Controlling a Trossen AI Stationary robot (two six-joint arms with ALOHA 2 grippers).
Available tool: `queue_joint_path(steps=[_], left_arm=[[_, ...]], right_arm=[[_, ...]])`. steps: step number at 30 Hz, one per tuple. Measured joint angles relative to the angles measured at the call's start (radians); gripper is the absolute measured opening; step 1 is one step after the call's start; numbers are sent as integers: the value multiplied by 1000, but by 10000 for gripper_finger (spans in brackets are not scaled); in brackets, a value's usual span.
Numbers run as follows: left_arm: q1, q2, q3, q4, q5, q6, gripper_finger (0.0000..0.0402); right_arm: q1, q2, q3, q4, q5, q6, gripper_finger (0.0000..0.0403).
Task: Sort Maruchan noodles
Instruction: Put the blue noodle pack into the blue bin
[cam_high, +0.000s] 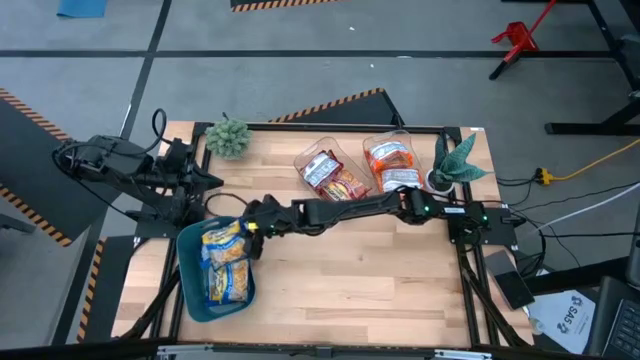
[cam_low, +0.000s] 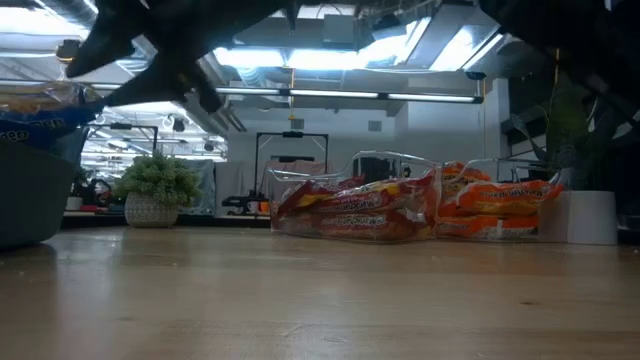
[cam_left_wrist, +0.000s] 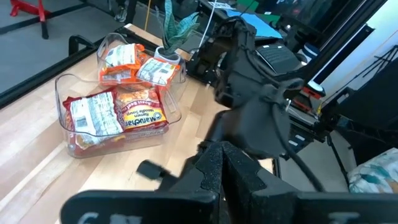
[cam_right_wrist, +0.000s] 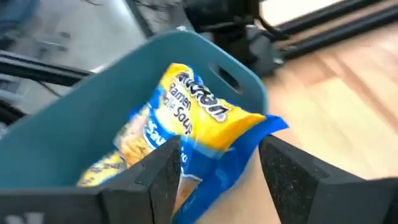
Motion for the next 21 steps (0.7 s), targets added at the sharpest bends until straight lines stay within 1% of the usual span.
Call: queue_joint_path(steps=[2,4,7,10,12,13,15,17,19,21], left_arm=[[0,0,0,0,0,0,0],[0,0,0,0,-1,3,0],[0,-1,-7,4,-8,7,0],[0,0,-38,2,-9,6,0],[0,0,-57,2,-9,-1,0],[0,-1,-67,5,-9,-7,0],[0,-1,-96,14,-10,-25,0],[0,0,-126,18,-9,-30,0],[0,0,-155,23,-9,-51,0],[0,0,-186,23,-9,-75,0]], right_arm=[[17,-5,0,-50,76,-2,182],[35,-5,0,-79,138,-4,157],[57,-5,-1,-71,180,-7,105],[71,-5,-1,-73,232,-8,45],[73,-3,-1,-72,240,-8,13],[72,2,1,-64,240,-8,7],[70,11,0,-76,245,5,15],[69,32,0,-47,236,23,25],[64,43,-3,-29,193,28,28],[62,60,0,46,124,31,24]])
